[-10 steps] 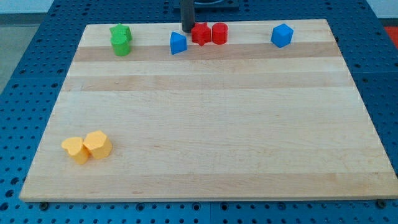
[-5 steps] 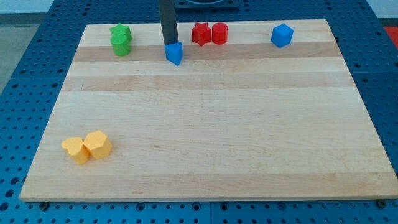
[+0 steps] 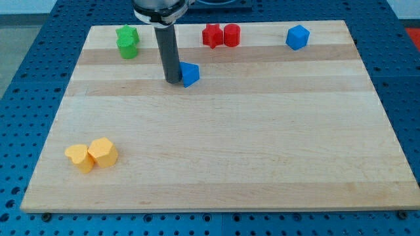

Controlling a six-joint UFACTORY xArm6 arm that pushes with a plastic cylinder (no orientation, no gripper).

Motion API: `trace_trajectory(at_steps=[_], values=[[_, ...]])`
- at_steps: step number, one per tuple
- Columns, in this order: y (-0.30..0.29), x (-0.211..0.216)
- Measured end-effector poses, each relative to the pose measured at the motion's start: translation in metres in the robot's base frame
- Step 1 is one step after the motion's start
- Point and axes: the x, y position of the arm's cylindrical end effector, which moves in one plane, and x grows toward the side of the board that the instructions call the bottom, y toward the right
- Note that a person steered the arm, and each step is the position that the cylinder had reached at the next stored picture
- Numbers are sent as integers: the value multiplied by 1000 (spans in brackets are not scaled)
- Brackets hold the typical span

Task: Move the blue triangle into the blue cube

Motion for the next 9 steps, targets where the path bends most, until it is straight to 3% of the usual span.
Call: trace_trajectory(at_steps=[4,9], values=[[92,-4],[152,-57]])
